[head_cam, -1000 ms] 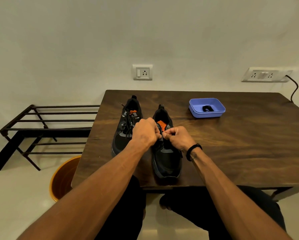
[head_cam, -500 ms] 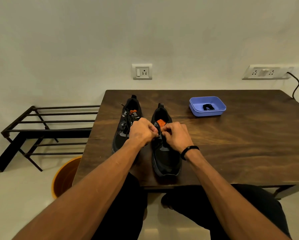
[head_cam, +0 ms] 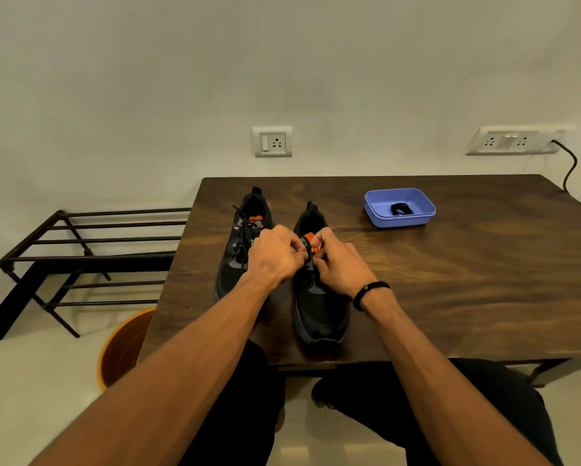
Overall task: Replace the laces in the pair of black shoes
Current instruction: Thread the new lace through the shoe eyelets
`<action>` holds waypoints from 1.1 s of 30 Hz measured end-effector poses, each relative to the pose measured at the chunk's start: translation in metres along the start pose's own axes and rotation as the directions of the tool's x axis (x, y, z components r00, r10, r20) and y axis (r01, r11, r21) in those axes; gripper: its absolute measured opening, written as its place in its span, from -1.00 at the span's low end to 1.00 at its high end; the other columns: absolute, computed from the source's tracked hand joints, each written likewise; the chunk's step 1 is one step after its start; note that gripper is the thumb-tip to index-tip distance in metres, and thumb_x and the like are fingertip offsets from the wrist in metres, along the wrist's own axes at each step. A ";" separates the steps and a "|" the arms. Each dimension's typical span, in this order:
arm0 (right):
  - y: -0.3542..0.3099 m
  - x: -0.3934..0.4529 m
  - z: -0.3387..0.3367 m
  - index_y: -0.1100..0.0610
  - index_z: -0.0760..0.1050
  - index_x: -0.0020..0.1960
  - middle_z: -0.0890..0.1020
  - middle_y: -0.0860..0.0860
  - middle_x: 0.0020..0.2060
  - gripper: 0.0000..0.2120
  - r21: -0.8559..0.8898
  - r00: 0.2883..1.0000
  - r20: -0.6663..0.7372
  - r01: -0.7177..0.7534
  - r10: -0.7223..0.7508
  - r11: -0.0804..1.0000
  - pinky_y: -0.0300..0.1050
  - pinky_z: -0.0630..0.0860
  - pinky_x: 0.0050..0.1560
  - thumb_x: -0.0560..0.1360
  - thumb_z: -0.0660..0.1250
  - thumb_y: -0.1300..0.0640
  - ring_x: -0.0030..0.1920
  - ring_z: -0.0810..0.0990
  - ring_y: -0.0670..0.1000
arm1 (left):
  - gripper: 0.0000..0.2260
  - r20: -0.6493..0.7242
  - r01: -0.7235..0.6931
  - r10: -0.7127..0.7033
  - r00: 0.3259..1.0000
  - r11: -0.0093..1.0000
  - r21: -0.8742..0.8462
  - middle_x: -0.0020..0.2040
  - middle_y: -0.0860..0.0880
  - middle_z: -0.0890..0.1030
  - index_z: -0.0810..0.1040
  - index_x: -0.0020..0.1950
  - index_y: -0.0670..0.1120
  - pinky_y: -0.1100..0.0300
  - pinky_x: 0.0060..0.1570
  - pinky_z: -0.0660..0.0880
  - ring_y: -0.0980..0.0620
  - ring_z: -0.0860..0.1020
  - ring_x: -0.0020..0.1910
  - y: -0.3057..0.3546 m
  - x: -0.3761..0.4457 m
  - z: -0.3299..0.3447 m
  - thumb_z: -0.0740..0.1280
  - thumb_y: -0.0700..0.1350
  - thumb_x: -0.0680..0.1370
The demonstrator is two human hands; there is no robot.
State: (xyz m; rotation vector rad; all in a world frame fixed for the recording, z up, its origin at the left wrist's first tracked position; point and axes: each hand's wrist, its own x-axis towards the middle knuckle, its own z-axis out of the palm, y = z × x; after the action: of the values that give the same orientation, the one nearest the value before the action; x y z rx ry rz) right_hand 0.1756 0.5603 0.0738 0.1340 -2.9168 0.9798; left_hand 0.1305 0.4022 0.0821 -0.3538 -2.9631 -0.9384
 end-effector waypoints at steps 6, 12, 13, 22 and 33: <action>-0.001 0.003 -0.018 -0.04 0.37 0.30 0.58 -0.01 0.07 -0.42 -0.146 0.965 0.260 0.010 0.029 0.989 -0.10 0.51 0.01 0.41 0.61 0.05 0.05 0.57 0.03 | -0.85 -0.394 0.182 -0.494 0.775 0.771 -0.610 -0.13 0.00 0.70 0.55 -0.09 0.09 0.12 -0.17 0.69 0.06 0.71 -0.26 -0.002 0.011 -0.020 0.39 -0.14 0.61; 0.003 0.003 -0.025 -0.09 0.34 0.38 0.62 -0.09 -0.06 -0.17 -0.178 0.966 0.257 0.022 0.025 0.984 -0.04 0.55 0.00 0.26 0.72 0.07 0.00 0.59 -0.02 | -0.91 -0.480 -0.083 -0.683 0.551 0.527 -0.846 -0.05 -0.08 0.68 0.45 0.18 -0.16 0.35 -0.20 0.62 0.09 0.71 -0.18 0.006 0.004 -0.035 0.22 -0.23 0.69; 0.003 0.003 -0.025 -0.11 0.32 0.41 0.62 -0.11 -0.06 -0.12 -0.175 0.967 0.255 0.020 0.026 0.984 -0.01 0.55 0.04 0.25 0.72 0.07 0.04 0.57 -0.02 | -0.88 -0.526 -0.039 -0.594 0.609 0.639 -0.768 -0.05 -0.01 0.65 0.45 0.22 -0.15 0.44 -0.19 0.57 0.12 0.67 -0.16 0.006 0.002 -0.032 0.23 -0.22 0.69; 0.006 0.003 -0.023 -0.13 0.34 0.34 0.62 -0.13 0.08 -0.18 -0.215 0.971 0.235 0.014 0.038 0.976 0.01 0.49 0.11 0.23 0.72 -0.02 0.20 0.43 0.01 | -0.93 0.258 0.060 -0.071 0.963 0.997 0.051 -0.03 0.00 0.70 0.66 -0.04 0.10 -0.06 0.12 0.63 0.01 0.66 0.00 -0.001 -0.001 -0.002 0.52 -0.05 0.53; 0.006 0.000 -0.028 -0.11 0.27 0.53 0.65 -0.17 0.11 0.01 -0.218 0.972 0.223 -0.019 0.069 0.976 0.16 0.52 0.24 0.21 0.73 -0.06 0.27 0.51 0.03 | -0.76 -0.494 0.497 -0.521 0.696 0.846 -0.192 0.33 -0.08 0.51 0.49 0.25 0.13 -0.20 0.36 0.23 -0.16 0.36 0.40 -0.006 -0.002 -0.034 0.39 -0.01 0.59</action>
State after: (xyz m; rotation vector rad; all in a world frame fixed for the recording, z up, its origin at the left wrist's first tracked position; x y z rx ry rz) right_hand 0.1761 0.5819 0.0927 0.1829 -3.2261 0.6884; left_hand 0.1295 0.3774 0.1067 0.6786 -2.5271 -0.9316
